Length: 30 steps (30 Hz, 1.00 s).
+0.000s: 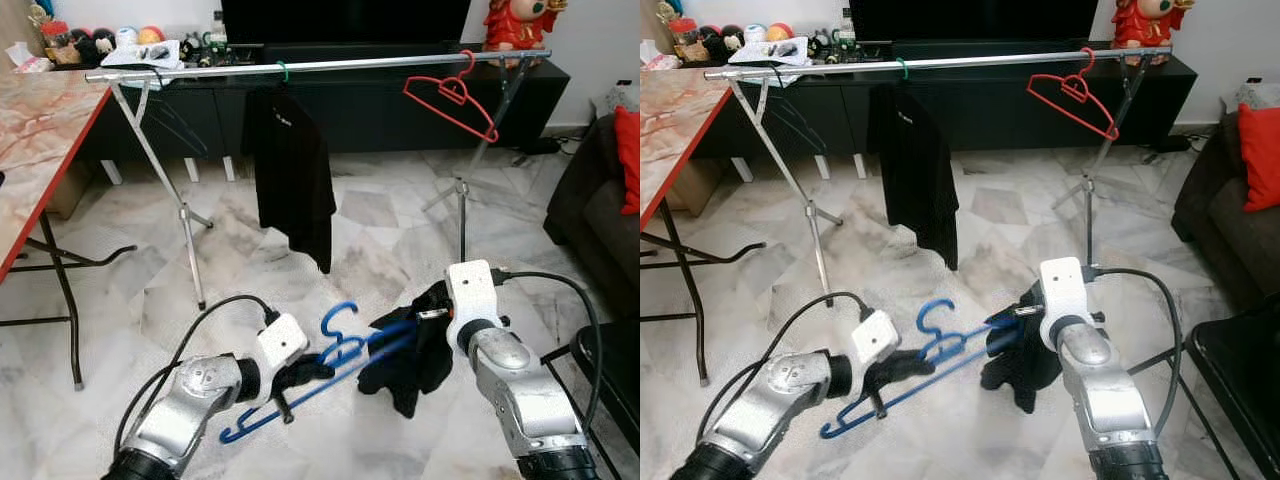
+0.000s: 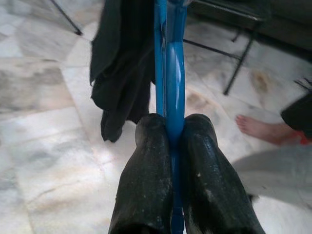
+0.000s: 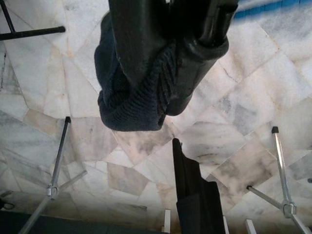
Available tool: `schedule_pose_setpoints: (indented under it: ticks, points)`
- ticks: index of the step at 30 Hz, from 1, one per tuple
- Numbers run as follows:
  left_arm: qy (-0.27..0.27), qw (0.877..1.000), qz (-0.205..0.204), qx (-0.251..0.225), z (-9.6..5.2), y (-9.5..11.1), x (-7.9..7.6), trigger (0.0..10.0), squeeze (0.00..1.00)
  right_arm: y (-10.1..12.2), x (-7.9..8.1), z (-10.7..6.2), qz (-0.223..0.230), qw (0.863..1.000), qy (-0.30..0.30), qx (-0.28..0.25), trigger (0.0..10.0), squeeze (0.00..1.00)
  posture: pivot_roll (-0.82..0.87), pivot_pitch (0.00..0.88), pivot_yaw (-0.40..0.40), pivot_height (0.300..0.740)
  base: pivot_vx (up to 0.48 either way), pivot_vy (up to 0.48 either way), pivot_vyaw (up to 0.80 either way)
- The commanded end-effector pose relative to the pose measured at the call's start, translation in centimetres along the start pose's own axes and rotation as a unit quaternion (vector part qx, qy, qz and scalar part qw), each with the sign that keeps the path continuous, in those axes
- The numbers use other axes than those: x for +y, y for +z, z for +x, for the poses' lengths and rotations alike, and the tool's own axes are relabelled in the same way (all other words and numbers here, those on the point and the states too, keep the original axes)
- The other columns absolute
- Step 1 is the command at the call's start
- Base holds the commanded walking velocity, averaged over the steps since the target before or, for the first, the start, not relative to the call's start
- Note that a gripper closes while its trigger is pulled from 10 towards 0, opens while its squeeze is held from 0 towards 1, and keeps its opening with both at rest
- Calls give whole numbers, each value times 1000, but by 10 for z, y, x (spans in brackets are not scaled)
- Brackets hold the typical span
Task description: Hang hanger
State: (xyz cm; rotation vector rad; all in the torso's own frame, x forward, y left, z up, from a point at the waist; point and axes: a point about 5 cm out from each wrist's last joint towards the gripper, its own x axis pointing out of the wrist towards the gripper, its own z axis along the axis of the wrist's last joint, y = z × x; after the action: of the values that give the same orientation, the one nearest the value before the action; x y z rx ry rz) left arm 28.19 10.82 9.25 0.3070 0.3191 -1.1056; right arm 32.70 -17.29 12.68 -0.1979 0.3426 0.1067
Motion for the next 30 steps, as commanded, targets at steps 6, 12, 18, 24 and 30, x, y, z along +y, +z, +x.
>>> schedule_pose_setpoints:
  ticks: [6, 12, 18, 24, 30]
  points:
    - [-25, 999, 14, 13, 1, 0, -5, 10000, 0, 4, 2, 1, -13, 1000, 7, -13, 10000, 0, -17, 131, -13, 740, 0, 0, 0]
    - [69, 997, 23, -7, 9, 9, 13, 10000, 0, 5, 5, 2, -12, 1000, 13, -17, 10000, 0, -20, 131, -12, 740, 0, 0, 0]
    - [18, 999, 15, 23, -3, 0, 7, 10000, 0, 2, 2, 2, -11, 1000, 5, -16, 10000, 0, -16, 133, -12, 740, 0, 0, 0]
    - [-37, 996, 16, 79, -13, -21, -8, 10000, 0, 0, -3, 4, -16, 1000, -7, -11, 10000, 0, -14, 133, -12, 740, 0, 0, 0]
    - [17, 996, 30, 88, -9, -23, 3, 10000, 0, 2, -1, 4, -17, 1000, -2, -16, 10000, 0, -16, 134, -13, 740, 0, 0, 0]
